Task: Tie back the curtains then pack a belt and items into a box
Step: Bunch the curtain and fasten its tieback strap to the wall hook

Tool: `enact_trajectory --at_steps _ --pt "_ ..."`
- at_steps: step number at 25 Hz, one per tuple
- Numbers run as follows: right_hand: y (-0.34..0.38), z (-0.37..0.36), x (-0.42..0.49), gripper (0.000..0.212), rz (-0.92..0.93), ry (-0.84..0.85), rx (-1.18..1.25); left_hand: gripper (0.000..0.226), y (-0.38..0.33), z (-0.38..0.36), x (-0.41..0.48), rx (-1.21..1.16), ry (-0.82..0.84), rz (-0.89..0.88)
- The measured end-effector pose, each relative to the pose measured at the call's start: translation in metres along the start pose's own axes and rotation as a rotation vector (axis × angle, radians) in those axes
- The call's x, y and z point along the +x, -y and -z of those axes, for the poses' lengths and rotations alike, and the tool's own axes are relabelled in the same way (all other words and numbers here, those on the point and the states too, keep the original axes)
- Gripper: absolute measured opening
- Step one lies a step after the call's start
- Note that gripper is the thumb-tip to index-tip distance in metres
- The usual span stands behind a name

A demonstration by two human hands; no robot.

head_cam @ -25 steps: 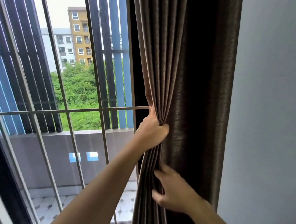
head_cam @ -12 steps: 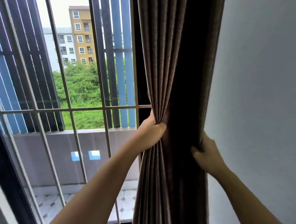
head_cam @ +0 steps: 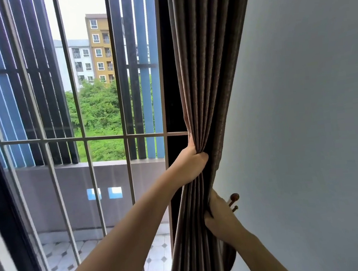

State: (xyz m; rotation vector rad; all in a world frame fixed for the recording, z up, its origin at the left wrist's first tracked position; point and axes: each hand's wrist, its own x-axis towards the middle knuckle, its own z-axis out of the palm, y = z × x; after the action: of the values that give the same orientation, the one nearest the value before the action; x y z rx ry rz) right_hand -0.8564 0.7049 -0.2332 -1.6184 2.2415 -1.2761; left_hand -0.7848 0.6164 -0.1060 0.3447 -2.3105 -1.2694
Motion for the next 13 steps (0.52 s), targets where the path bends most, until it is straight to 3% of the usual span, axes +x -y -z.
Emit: enact_trajectory --at_steps 6,11,13 --pt "-0.002 -0.005 -0.003 0.070 -0.040 0.123 0.059 0.065 0.000 -0.001 0.000 -0.035 0.015 0.016" --pt "-0.001 -0.012 -0.004 0.066 0.043 0.205 0.133 0.081 0.000 -0.003 0.002 0.274 -0.074 -0.011" --pt "-0.006 -0.014 -0.003 0.063 0.077 0.088 0.285 0.059 0.001 0.000 0.001 0.262 -0.116 0.010"
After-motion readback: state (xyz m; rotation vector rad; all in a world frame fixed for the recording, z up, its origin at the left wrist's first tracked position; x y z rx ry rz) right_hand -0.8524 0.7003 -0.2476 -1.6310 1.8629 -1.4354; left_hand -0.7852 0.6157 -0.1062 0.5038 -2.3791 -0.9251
